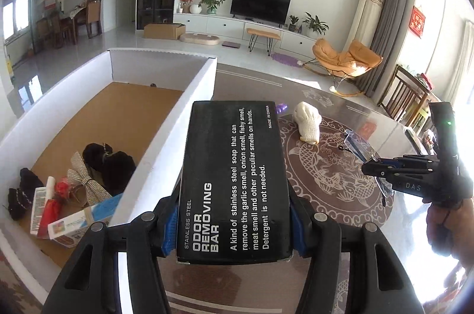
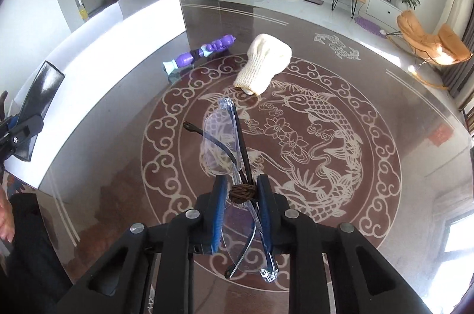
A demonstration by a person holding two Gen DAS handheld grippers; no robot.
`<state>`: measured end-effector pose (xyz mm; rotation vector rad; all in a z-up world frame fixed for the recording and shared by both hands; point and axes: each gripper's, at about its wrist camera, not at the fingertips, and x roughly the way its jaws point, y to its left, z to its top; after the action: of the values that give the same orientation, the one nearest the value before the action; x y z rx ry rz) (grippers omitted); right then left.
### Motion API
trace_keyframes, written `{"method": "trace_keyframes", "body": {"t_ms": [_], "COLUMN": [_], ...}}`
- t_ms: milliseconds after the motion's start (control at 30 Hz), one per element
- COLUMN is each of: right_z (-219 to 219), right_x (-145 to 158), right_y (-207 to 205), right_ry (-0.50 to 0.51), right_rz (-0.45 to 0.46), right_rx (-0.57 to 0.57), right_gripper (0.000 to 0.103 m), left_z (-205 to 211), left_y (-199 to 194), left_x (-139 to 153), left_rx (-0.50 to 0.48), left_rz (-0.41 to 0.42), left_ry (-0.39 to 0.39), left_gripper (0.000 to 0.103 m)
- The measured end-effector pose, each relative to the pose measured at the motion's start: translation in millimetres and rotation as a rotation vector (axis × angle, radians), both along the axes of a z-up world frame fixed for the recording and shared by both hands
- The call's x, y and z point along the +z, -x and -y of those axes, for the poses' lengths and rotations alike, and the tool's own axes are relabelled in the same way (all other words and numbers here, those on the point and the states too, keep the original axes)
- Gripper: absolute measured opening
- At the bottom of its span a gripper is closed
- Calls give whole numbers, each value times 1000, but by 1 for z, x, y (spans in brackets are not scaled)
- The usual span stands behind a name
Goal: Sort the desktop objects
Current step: 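Carry the box and glasses over the cork-floored box and open both grippers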
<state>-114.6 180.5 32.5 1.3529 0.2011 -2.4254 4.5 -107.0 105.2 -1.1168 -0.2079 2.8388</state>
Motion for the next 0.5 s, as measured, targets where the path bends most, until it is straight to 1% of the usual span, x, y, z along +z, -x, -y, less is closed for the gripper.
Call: {"method": "trace_keyframes", "body": {"t_ms": [100, 167, 233, 300, 400, 433, 500], "right_z": [44, 87, 135, 185, 259, 282, 326], "right_x": [35, 55, 72, 84, 84, 79, 60], "right_y": [4, 9, 14, 19, 22, 23, 23], "right_ry": [67, 103, 139, 189, 237, 240, 219], "right_rz": [-34, -48, -62, -63, -44, -30, 15], "right_rx": [64, 124, 185, 241, 319, 341, 380], "right_gripper": [22, 22, 22, 22, 22, 22, 23], "left_z": [52, 89, 124, 153, 189, 199, 215], "left_y": [2, 7, 14, 23, 35, 39, 41], "left_x": [15, 17, 12, 2, -18, -25, -36], "left_rx": [87, 151, 209, 254, 302, 315, 344], "left_rz": [-13, -1, 29, 81, 168, 194, 236], "left_ry": [9, 17, 50, 82, 91, 86, 66], "left_gripper": [58, 58, 58, 58, 58, 58, 58]}}
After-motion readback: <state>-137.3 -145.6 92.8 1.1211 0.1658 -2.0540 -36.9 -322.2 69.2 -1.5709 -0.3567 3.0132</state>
